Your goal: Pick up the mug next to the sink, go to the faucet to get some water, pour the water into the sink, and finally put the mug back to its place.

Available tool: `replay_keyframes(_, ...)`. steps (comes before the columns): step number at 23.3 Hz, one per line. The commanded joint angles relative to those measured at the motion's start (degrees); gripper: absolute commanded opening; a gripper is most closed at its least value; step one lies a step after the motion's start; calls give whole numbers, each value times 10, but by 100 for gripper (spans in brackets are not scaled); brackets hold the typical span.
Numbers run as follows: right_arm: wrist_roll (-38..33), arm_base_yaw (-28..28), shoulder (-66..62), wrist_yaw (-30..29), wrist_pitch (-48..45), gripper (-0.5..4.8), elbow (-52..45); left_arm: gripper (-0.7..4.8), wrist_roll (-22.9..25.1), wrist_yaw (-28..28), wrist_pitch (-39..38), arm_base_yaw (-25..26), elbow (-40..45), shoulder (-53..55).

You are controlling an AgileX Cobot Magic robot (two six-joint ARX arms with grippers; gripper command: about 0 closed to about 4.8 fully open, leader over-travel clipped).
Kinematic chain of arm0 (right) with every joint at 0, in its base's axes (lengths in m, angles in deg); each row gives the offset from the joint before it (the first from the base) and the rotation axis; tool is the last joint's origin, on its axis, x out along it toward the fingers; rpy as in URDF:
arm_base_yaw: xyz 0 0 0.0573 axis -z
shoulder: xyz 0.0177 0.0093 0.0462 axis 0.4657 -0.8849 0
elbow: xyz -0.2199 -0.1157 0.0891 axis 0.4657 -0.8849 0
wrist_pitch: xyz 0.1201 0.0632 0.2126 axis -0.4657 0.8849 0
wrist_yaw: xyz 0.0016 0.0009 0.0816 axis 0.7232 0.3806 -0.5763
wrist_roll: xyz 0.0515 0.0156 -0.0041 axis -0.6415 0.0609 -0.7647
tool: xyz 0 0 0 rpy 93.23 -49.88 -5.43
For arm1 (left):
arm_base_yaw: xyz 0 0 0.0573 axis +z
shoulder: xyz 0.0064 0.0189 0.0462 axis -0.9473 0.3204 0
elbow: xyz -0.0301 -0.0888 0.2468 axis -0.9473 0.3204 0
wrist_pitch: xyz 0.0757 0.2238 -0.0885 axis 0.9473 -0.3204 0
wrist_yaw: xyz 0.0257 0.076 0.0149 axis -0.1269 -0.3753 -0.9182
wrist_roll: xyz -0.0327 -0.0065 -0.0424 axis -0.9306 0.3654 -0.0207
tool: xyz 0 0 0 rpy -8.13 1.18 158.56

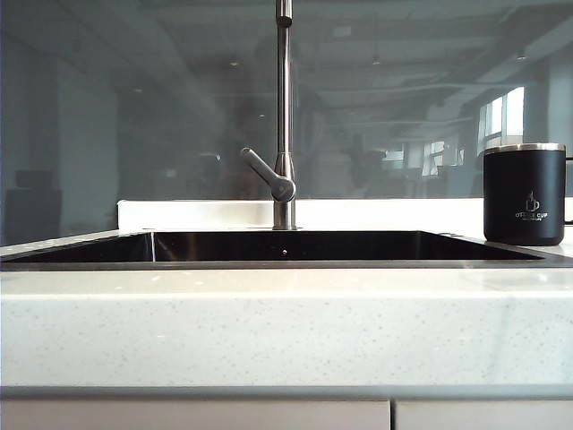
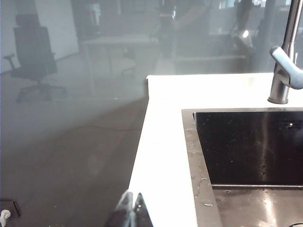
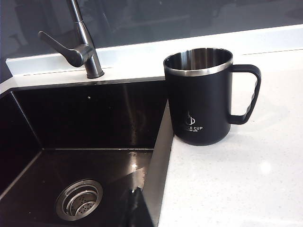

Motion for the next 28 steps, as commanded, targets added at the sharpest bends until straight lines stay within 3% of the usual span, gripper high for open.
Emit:
replay_keyframes(1, 1, 0, 1, -1, -10, -5, 2, -3, -6, 4, 9, -1, -2, 0)
replay_keyframes(28, 1, 0, 1, -1, -10, -5, 2, -3, -21, 2, 5, -1, -2, 0)
